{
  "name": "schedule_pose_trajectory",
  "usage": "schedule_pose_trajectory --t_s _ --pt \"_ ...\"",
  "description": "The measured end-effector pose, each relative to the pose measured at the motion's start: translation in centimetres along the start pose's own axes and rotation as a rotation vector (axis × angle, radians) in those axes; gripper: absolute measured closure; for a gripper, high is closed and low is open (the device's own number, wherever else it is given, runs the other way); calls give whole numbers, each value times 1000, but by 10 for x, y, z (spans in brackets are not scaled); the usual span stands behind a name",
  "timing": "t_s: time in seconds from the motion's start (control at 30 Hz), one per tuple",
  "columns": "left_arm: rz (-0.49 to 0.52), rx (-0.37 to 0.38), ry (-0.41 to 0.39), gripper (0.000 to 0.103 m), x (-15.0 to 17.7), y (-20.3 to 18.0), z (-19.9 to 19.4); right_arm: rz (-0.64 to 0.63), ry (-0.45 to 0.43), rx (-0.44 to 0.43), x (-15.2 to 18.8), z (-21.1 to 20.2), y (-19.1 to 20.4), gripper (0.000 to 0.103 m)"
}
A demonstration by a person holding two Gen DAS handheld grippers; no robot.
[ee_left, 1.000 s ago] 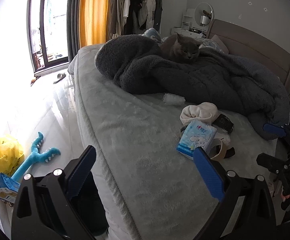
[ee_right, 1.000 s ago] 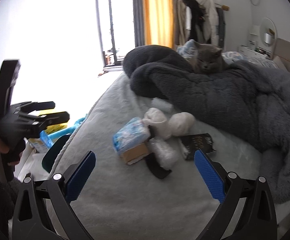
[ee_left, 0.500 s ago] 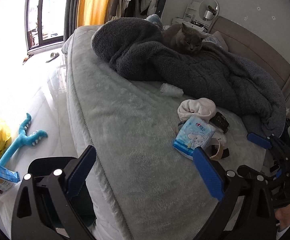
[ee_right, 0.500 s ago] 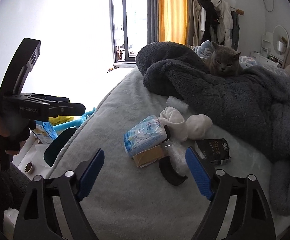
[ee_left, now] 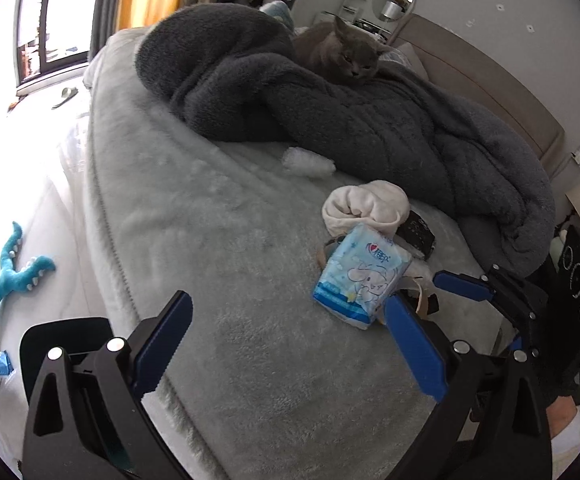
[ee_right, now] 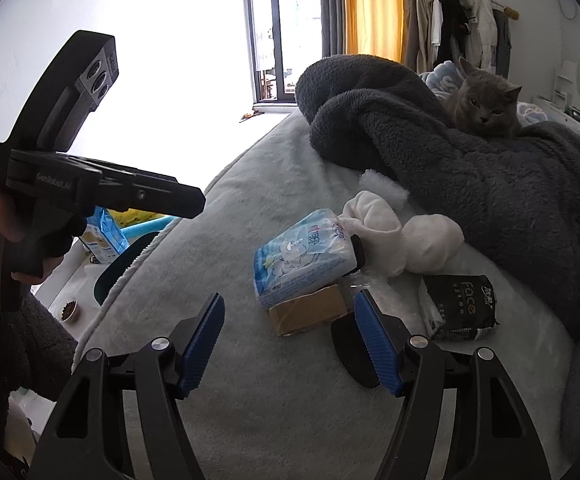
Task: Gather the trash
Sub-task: 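Grasp the blue tissue pack with the left tool while the right tool grasps the cardboard tube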
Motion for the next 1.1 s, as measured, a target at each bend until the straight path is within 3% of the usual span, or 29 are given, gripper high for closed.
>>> schedule_pose_trajectory --t_s 0.2,0.3,0.47,0.67,0.87,1.1 --pt "58 108 37 5 -2 -10 18 -16 26 -22 4 11 -1 35" --pt "98 127 57 6 1 -15 27 -36 48 -16 9 17 -1 37" --pt "113 163 81 13 0 -19 37 -58 67 -36 13 24 -1 45" --pt "143 219 122 15 1 -32 52 -56 70 -38 12 25 -11 55" --pt "169 245 154 16 7 -43 65 -62 68 -54 15 22 -11 57" --pt "147 241 179 27 10 -43 80 -55 64 -65 17 19 -13 57"
Point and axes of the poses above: each gripper's, at about its wrist camera, not at the fingertips, and z roughly the way its jaws point, y to its left, x to its underside, the point moved 8 cm from there along z, roughly the way its jaws point, and after that the axes turned 1 degree about -y, right-handed, at the moved point
